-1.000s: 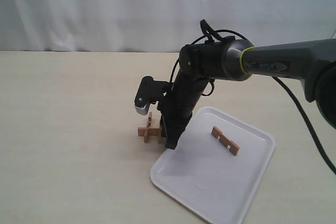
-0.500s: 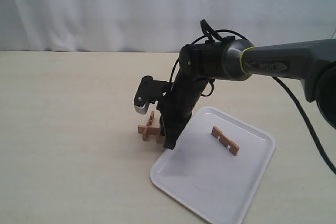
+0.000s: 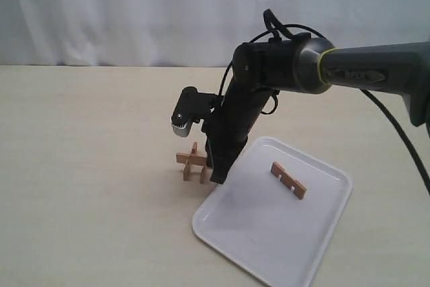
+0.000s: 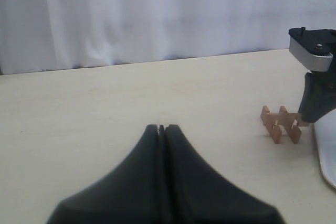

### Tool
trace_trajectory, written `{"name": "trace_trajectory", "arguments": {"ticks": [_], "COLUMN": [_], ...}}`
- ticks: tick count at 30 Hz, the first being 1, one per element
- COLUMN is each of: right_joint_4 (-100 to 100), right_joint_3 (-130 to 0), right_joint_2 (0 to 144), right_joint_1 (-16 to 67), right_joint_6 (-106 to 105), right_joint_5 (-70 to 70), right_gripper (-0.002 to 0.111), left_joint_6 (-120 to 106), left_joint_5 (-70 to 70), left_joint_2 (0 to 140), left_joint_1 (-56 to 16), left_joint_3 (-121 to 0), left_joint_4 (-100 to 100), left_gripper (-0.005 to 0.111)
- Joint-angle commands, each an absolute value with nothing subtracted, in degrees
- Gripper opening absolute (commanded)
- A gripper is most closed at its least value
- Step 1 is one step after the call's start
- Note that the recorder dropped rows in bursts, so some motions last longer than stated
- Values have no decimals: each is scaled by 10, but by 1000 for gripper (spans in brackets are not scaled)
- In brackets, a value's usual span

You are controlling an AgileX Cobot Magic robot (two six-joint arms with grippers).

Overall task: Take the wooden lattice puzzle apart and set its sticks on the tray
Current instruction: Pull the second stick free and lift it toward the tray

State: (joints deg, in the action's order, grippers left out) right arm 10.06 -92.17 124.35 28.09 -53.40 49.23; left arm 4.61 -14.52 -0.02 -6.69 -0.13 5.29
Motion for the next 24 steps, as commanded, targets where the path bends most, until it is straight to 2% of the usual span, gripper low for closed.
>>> {"name": "trace_trajectory", "arguments": {"ticks": [1, 10, 18, 24], "right_joint_4": [103, 103, 97, 96], "right_joint_3": [-924, -924, -921, -857], "right_joint_2": [1215, 1150, 1088, 1030], "right_joint_1": [281, 281, 281, 281], "right_joint_6": [-521, -472, -394, -346], "right_joint_5": [507, 549, 670, 686], "right_gripper": [4, 4, 4, 4], "left_joint_6": [48, 48, 48, 48], "left_joint_5": [-139, -139, -139, -139], "left_joint_2": [0, 0, 0, 0], "left_joint_1": [-66, -66, -66, -66], "left_joint_3": [0, 0, 0, 0], "left_joint_4": [54, 54, 54, 54], "left_gripper": [0, 0, 0, 0]}}
